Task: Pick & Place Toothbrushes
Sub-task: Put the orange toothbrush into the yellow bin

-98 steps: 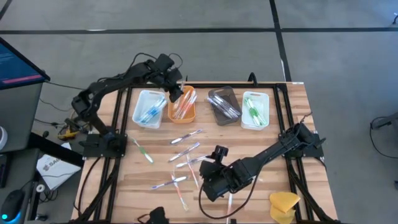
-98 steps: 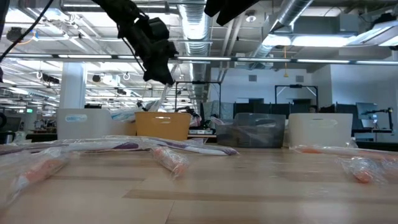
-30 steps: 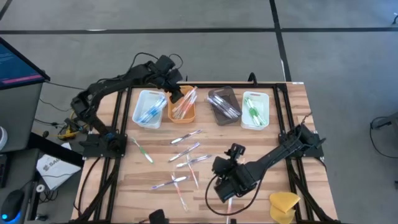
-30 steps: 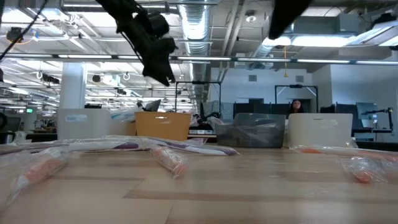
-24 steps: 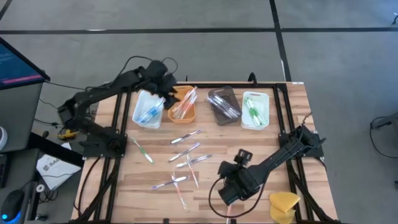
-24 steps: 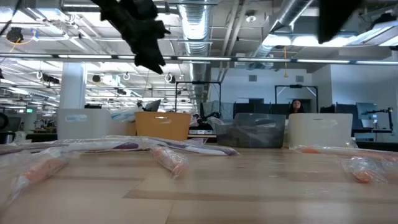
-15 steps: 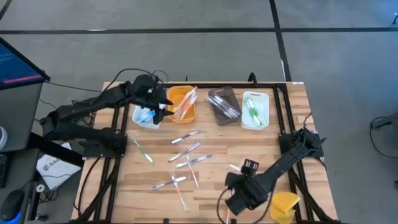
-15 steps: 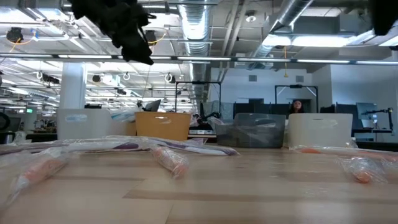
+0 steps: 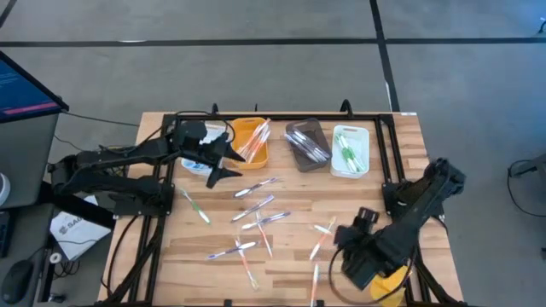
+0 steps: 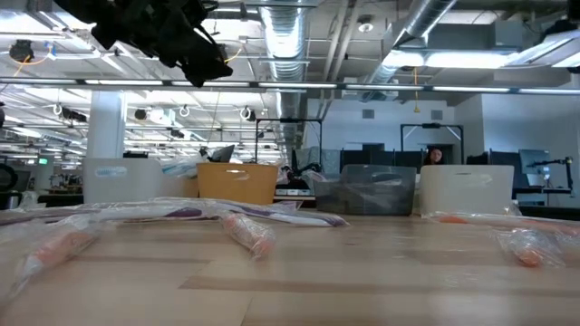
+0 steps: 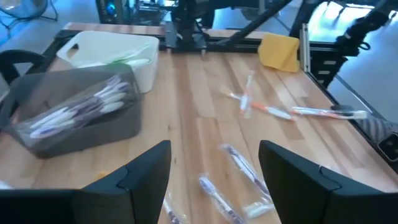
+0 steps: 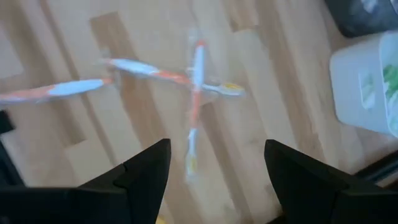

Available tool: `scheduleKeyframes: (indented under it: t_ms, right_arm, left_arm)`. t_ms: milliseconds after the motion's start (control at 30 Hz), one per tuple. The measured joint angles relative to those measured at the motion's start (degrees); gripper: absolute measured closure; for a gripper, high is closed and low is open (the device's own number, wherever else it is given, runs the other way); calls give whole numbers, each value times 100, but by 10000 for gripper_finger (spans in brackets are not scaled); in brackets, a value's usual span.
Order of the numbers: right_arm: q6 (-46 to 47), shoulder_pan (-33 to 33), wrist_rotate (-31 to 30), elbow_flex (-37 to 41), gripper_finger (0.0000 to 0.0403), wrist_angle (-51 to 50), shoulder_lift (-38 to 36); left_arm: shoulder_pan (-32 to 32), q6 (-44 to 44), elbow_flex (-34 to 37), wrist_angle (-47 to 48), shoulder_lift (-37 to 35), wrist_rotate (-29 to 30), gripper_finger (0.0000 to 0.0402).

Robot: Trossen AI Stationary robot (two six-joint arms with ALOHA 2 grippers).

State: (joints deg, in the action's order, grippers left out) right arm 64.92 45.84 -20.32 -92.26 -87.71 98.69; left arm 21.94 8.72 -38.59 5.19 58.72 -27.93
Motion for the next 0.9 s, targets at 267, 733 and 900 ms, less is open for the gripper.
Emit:
scheduleKeyframes:
  t_ms: [267,733,900]
  right_arm:
    - [393,187,-562,2787,148,2966,-1741]
    - [-205,-50,-353,3827,148,4466,-930]
    - [-59,-113,81,3800,148,4433,-667]
  left_arm:
    - [-256,-171,9,-23,2,-1,165]
    - [-648,-775,351,-367,4,42,165]
    - [-652,-775,508,-513,4,42,165]
